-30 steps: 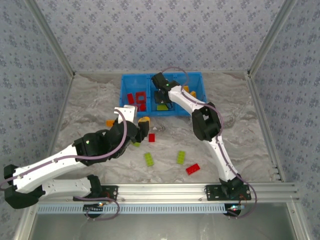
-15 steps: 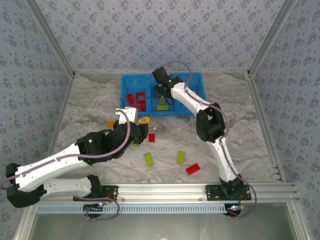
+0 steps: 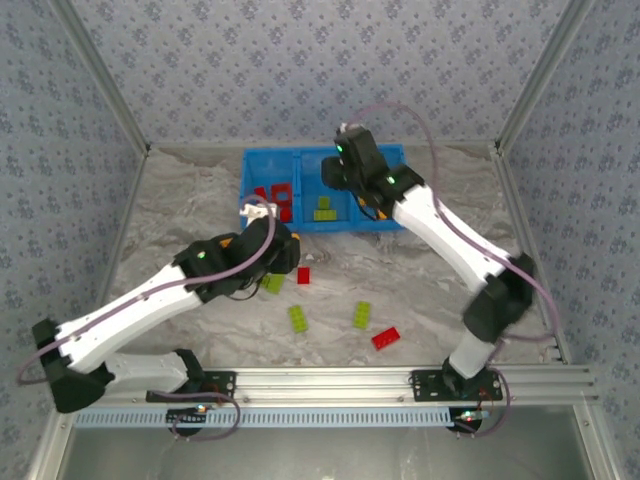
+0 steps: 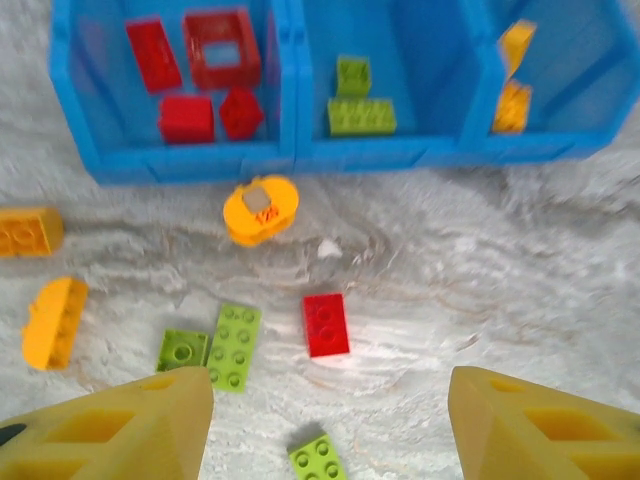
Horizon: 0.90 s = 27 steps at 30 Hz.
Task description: Sort the legos into containers by color
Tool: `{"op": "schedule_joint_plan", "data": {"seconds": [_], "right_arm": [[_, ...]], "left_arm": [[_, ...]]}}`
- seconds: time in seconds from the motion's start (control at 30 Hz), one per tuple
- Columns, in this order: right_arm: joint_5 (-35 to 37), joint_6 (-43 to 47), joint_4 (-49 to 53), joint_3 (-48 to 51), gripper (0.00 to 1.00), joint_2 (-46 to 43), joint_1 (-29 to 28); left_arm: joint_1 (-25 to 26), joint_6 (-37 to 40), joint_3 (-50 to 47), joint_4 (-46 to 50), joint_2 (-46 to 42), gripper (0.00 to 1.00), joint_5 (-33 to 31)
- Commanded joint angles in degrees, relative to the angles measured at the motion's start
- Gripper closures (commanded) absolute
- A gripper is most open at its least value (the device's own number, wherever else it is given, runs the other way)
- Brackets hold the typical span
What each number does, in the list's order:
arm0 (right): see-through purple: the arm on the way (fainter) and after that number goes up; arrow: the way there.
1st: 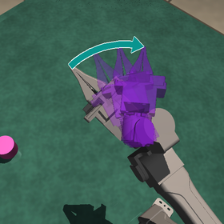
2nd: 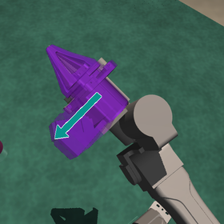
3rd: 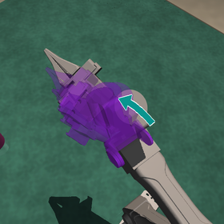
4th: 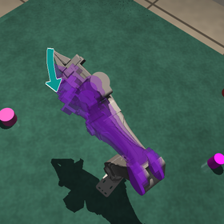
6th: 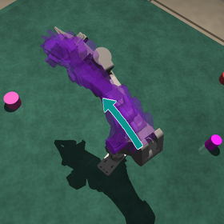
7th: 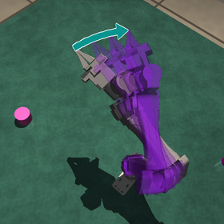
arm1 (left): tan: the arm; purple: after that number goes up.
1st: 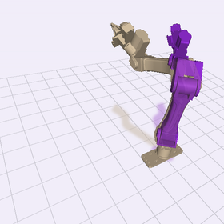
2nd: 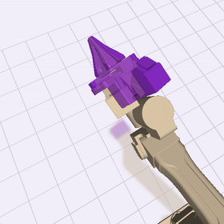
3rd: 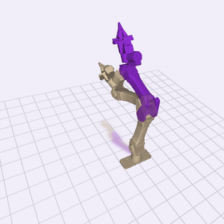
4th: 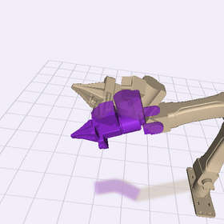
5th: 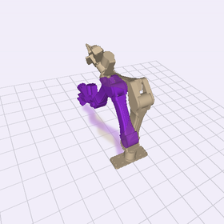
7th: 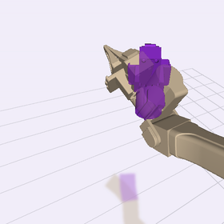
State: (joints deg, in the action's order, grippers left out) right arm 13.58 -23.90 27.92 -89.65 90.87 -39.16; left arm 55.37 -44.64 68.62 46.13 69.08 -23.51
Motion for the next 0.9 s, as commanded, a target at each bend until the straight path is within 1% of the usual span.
{"op": "schedule_joint_plan", "data": {"seconds": [0.0,0.07,0.17,0.2,0.27,0.37,0.47,0.7,0.8,0.87], "right_arm": [[-0.4,0.6,-7.5,15.4,0.55,-12.9,-4.1],[-0.8,2.6,-10.5,26.4,0.54,-21.6,-8.4],[-1.7,2.9,-10.3,36.7,0.5,-33.6,-14.1],[-2.5,2.3,-9.4,39.0,0.49,-36.9,-15.3],[-3.0,0.6,-6.3,42.6,0.42,-43.2,-17.9],[-1.9,-2.3,-1.3,45.5,0.37,-49.6,-20.9],[-1.3,-3.9,1.0,46.8,0.36,-52.7,-23.1],[-2.1,-4.7,-0.8,48.0,0.33,-51.7,-25.2],[-1.8,-5.2,-1.2,47.9,0.33,-50.7,-25.4],[-1.5,-5.3,-1.2,47.8,0.33,-50.1,-25.5]], "left_arm": [[-3.3,-2.1,-2.3,-1.8,4.8,0.37,10.5],[-4.8,-1.9,-2.7,-3.8,8.1,0.37,12.3],[-6.3,-1.7,-2.9,-5.9,13.4,0.37,15.4],[-6.4,-1.5,-2.7,-6.3,14.9,0.37,15.9],[-6.6,-1.2,-2.7,-6.9,18.3,0.36,16.8],[-6.8,-0.7,-2.1,-9.0,23.2,0.35,17.5],[-7.3,-0.6,-0.7,-8.9,28.1,0.35,17.7],[-8.4,-0.1,0.1,-11.7,34.2,0.35,17.0],[-8.4,0.4,0.5,-12.9,35.4,0.37,17.2],[-8.4,0.8,1.0,-13.1,36.2,0.4,17.2]]}}
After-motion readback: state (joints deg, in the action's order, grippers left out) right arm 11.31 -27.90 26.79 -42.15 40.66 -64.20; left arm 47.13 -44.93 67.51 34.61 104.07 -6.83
